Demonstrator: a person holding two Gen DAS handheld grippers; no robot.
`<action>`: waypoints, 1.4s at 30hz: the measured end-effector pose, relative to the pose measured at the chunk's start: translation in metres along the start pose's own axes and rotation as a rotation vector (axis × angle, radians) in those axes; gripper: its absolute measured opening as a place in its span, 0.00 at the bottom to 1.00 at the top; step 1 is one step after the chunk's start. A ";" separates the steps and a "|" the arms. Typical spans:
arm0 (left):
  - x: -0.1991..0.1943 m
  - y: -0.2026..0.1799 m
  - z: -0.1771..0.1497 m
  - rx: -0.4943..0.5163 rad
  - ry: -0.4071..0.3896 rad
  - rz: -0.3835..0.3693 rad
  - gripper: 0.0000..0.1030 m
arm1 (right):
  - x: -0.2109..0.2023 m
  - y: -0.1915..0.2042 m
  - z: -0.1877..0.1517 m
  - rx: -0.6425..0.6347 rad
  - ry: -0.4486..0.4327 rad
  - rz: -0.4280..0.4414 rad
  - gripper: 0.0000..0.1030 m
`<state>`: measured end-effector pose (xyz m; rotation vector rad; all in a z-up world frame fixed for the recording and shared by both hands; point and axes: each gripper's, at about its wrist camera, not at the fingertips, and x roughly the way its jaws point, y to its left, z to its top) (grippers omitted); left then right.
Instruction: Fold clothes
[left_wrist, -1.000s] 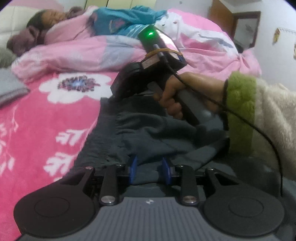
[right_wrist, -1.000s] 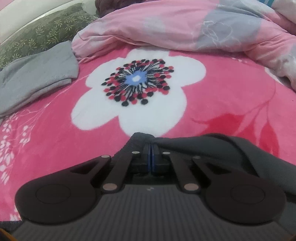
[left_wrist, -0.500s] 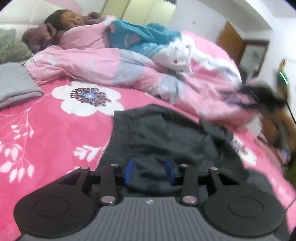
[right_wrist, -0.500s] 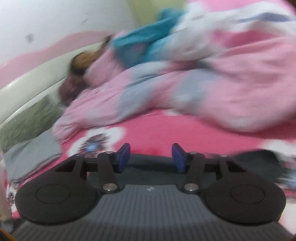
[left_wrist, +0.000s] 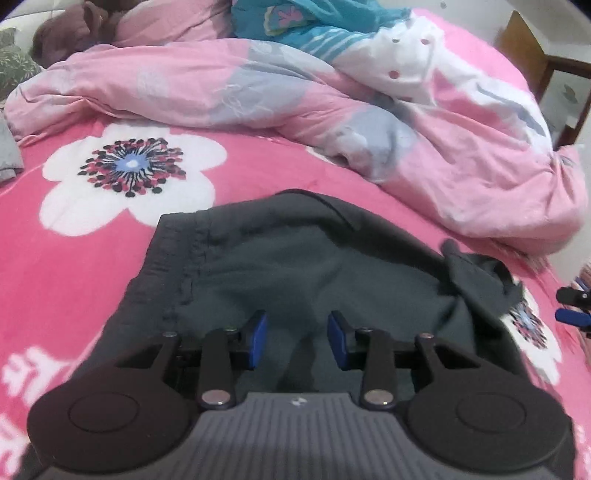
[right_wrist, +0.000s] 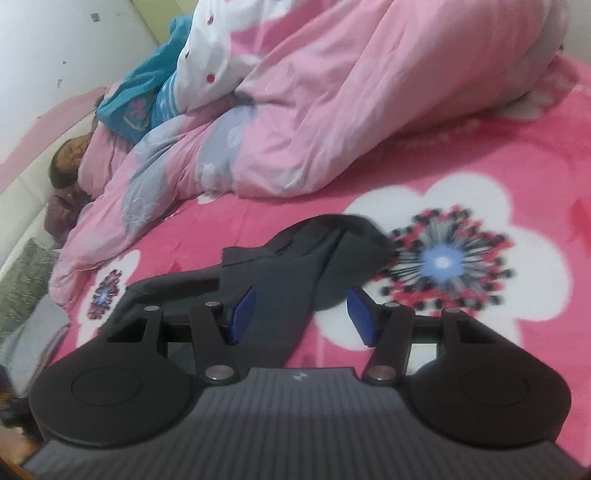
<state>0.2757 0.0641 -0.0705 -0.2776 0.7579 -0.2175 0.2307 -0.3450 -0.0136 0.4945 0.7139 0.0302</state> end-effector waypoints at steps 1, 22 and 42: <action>0.006 0.002 0.001 -0.015 0.018 -0.002 0.35 | 0.006 0.003 0.003 -0.007 0.013 -0.001 0.53; 0.012 0.022 -0.001 -0.042 0.024 -0.094 0.36 | 0.059 -0.043 0.074 0.027 -0.172 0.135 0.03; 0.014 0.020 -0.001 -0.048 0.016 -0.087 0.36 | 0.077 0.058 0.046 -0.243 0.047 0.035 0.70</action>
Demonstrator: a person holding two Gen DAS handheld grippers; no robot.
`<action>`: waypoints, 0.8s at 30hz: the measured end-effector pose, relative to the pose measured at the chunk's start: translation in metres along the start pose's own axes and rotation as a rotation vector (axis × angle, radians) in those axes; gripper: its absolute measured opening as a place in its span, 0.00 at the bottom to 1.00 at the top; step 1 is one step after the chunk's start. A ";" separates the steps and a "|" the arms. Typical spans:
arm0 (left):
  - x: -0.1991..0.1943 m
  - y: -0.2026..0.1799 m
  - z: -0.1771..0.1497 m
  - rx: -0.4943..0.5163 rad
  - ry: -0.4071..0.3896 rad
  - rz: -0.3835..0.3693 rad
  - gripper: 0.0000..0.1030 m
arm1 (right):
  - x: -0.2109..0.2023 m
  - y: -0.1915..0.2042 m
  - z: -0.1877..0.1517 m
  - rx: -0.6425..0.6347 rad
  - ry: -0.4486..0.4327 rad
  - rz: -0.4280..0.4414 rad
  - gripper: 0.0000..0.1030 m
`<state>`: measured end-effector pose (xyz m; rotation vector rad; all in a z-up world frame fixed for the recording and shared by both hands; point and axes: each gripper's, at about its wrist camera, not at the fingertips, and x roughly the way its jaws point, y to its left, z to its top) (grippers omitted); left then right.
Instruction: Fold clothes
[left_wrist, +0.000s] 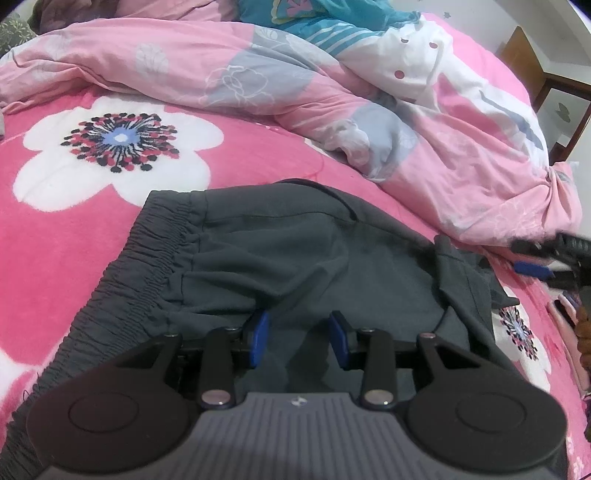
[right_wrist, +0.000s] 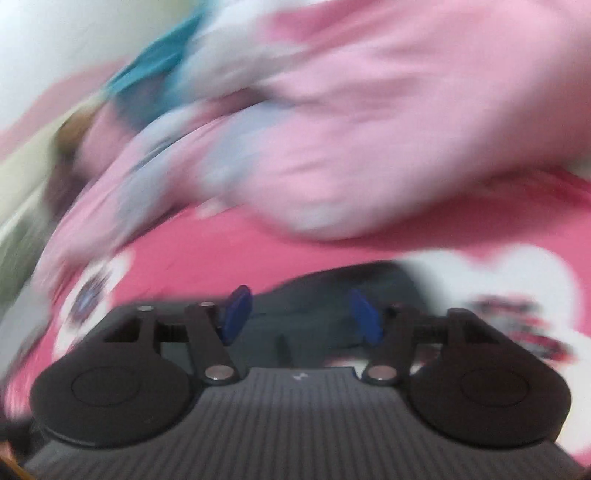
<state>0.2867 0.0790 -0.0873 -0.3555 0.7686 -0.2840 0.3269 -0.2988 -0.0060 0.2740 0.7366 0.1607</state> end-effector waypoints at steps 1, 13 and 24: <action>0.000 0.000 0.000 0.000 0.000 0.000 0.36 | 0.011 0.020 0.001 -0.044 0.032 -0.001 0.73; -0.002 0.009 0.005 -0.058 0.020 -0.034 0.36 | 0.038 0.016 -0.004 0.028 0.064 -0.216 0.01; -0.001 0.016 0.008 -0.102 0.017 -0.055 0.36 | -0.113 -0.092 -0.118 0.629 -0.202 -0.165 0.02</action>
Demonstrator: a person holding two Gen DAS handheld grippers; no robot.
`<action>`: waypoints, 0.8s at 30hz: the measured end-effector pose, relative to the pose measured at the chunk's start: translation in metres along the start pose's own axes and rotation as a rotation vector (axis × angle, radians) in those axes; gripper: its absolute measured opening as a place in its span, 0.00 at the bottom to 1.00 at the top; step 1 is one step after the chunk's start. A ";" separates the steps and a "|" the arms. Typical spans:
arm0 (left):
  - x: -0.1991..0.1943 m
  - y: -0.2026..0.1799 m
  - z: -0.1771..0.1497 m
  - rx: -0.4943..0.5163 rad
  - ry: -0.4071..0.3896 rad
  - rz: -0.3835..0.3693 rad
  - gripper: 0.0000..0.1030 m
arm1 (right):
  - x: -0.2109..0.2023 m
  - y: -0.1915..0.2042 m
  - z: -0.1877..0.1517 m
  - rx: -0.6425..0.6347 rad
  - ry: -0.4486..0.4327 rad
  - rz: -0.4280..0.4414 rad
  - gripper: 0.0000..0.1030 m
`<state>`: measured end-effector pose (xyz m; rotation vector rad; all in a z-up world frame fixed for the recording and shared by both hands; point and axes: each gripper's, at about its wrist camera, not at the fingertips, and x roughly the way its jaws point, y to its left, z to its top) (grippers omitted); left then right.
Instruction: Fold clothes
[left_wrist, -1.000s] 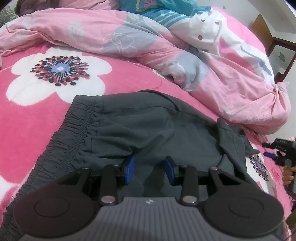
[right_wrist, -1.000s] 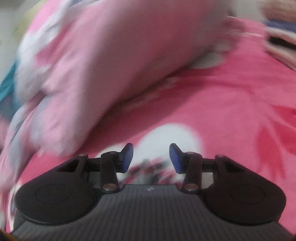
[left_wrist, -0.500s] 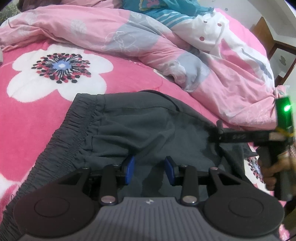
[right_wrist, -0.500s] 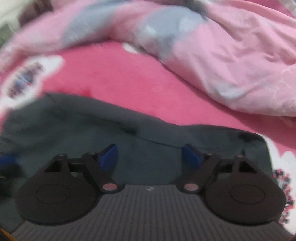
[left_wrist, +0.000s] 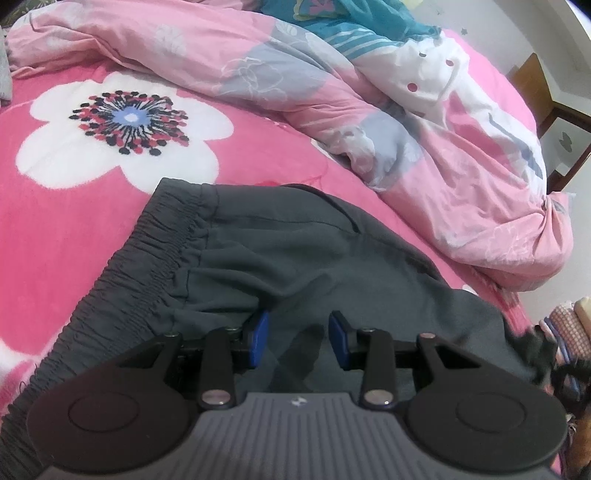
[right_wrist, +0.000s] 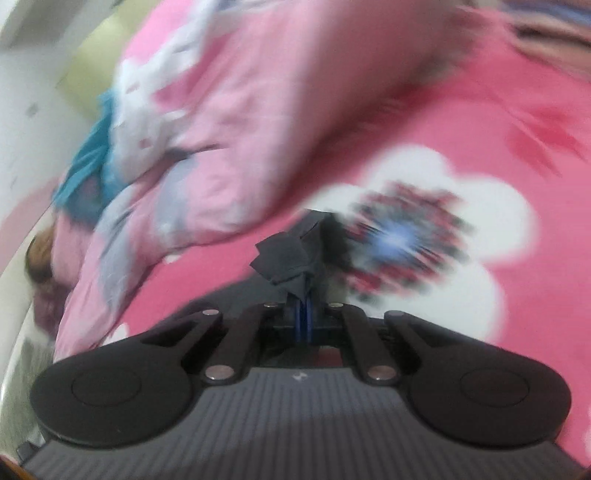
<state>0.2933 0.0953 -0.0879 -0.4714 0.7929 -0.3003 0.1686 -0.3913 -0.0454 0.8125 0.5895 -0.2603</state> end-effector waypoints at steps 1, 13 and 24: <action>0.000 0.000 0.000 0.002 -0.001 0.001 0.36 | 0.001 -0.017 -0.004 0.056 0.019 -0.014 0.02; 0.000 0.002 0.000 -0.005 -0.004 -0.006 0.37 | -0.017 -0.050 0.021 0.212 0.053 0.016 0.52; 0.003 0.002 0.000 0.006 -0.008 -0.007 0.37 | 0.152 0.043 0.080 -0.219 0.260 -0.142 0.59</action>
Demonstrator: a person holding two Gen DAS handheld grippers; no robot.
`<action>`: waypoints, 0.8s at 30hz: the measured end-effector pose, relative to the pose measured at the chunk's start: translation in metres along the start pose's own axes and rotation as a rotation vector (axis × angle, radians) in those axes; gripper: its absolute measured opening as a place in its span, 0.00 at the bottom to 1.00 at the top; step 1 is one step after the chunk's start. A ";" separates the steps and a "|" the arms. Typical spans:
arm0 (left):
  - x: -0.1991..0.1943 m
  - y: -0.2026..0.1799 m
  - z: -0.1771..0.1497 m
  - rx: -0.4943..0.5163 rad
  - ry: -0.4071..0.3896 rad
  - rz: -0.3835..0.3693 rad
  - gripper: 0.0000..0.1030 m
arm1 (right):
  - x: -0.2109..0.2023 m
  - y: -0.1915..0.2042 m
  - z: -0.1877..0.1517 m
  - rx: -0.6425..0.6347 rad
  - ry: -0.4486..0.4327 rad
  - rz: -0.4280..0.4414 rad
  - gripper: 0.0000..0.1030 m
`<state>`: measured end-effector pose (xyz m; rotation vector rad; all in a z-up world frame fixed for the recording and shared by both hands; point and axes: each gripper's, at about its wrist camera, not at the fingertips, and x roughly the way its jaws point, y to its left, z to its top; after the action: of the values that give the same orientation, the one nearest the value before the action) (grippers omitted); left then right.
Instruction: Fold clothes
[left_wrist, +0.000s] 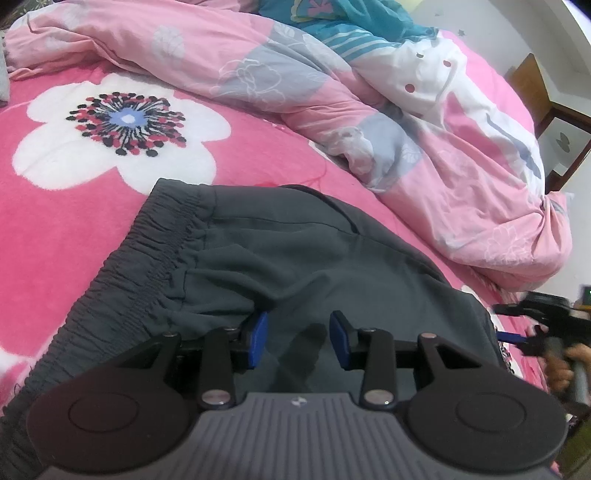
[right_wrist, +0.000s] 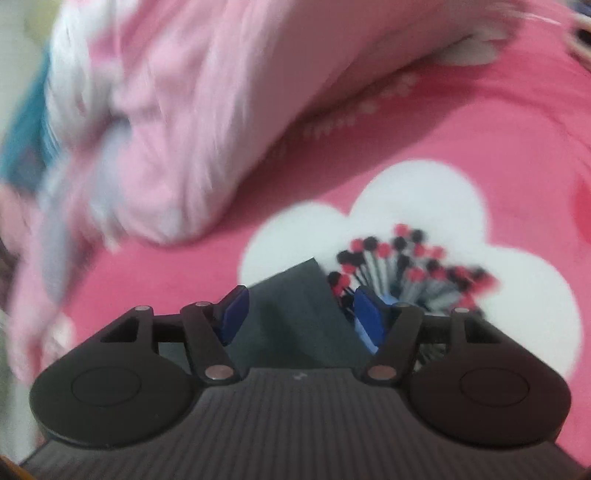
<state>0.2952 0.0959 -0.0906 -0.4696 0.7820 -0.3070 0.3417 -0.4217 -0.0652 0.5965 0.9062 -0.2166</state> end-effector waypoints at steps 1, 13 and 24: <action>0.000 0.000 0.000 0.000 0.000 0.000 0.37 | 0.008 0.007 -0.001 -0.048 0.006 -0.031 0.58; 0.000 -0.001 -0.001 0.001 -0.004 0.000 0.37 | -0.095 0.136 -0.191 -1.151 -0.281 0.086 0.08; -0.001 -0.002 -0.002 -0.008 -0.004 -0.001 0.37 | -0.141 0.135 -0.216 -1.134 -0.146 0.267 0.56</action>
<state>0.2924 0.0937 -0.0901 -0.4778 0.7790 -0.3040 0.1668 -0.1978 -0.0014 -0.3556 0.6594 0.4802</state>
